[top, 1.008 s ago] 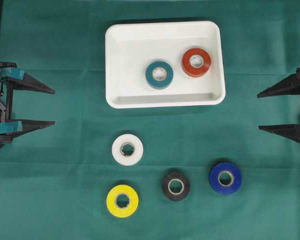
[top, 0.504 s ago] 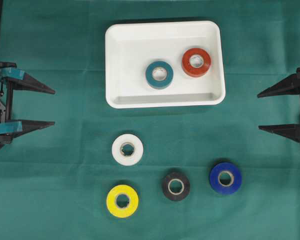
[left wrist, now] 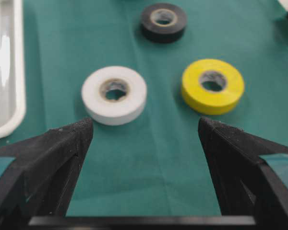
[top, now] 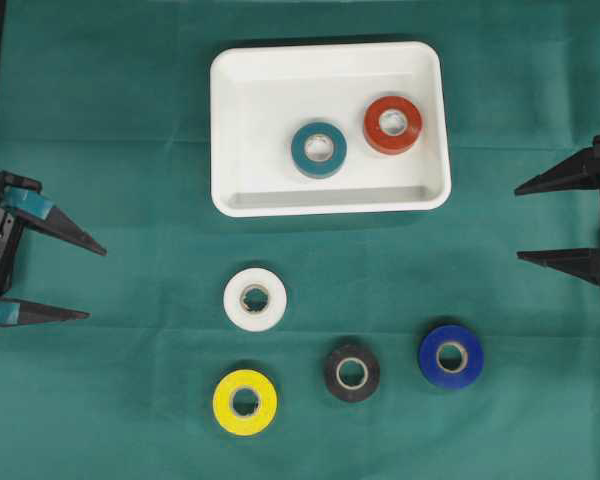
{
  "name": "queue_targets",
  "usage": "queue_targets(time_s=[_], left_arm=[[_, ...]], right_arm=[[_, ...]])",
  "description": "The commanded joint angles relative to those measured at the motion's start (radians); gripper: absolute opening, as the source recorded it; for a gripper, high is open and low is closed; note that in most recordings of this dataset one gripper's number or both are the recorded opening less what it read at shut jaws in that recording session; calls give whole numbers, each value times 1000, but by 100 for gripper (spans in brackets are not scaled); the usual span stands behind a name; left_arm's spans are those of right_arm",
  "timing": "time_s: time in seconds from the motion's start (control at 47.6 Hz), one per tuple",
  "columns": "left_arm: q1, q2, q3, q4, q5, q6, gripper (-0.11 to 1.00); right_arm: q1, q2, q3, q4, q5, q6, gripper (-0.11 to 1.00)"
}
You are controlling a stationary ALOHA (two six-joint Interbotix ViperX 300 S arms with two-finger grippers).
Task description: Pick up the tape from a random location and place it into the white case.
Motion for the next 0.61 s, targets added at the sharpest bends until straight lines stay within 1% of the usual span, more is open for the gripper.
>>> queue_targets(time_s=[0.0,0.252,0.441,0.525,0.588], left_arm=[[-2,9,-15,0,0,0,90],[-3,9,-17,-2,-14,0,90],[-9,15,-25,-2,-71,2,90],[-11,48,-35,-2,-94,2,90],[-11,98,-54,-2,-117,2,90]], right_arm=[[-2,6,-20,2,-3,2,89],[-2,6,-21,2,-3,2,89],[-2,6,-21,2,-3,2,89],[-2,6,-23,2,-3,2,89],[-2,6,-23,2,-3,2,89]])
